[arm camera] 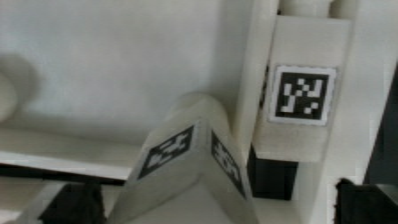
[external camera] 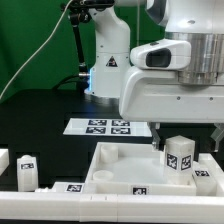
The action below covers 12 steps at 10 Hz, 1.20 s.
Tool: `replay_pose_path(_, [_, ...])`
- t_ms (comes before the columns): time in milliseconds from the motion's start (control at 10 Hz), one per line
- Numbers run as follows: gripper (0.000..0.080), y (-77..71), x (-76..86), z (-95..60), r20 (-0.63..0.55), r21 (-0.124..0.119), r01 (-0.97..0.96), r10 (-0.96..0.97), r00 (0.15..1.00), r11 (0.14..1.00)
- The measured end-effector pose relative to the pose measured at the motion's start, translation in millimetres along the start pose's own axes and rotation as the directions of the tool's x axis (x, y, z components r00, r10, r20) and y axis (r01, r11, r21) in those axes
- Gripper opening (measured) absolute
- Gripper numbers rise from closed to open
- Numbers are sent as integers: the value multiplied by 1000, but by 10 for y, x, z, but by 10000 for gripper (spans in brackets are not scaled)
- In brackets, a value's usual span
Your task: Assemble one leg
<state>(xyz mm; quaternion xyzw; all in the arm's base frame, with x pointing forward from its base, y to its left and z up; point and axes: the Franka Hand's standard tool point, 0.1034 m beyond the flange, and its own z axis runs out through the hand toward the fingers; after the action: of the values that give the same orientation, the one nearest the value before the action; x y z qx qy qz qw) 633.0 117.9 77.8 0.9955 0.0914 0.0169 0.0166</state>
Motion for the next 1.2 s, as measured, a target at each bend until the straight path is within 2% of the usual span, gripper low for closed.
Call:
replay_pose_path(300, [649, 51, 1, 18, -8, -12, 142, -142, 990, 990])
replay_pose_path(400, [527, 60, 2, 17, -8, -12, 149, -149, 989, 989])
replay_pose_path(500, [527, 59, 2, 17, -8, -12, 146, -146, 989, 989])
replay_pose_path(600, [387, 61, 2, 17, -8, -12, 146, -146, 989, 989])
replay_pose_path(700, [282, 62, 4, 15, -9, -12, 145, -145, 989, 989])
replay_pose_path(1100, [283, 64, 4, 15, -9, -12, 106, -107, 994, 994])
replay_pose_path(1200, [283, 62, 3, 15, -10, -7, 25, -25, 1000, 1000])
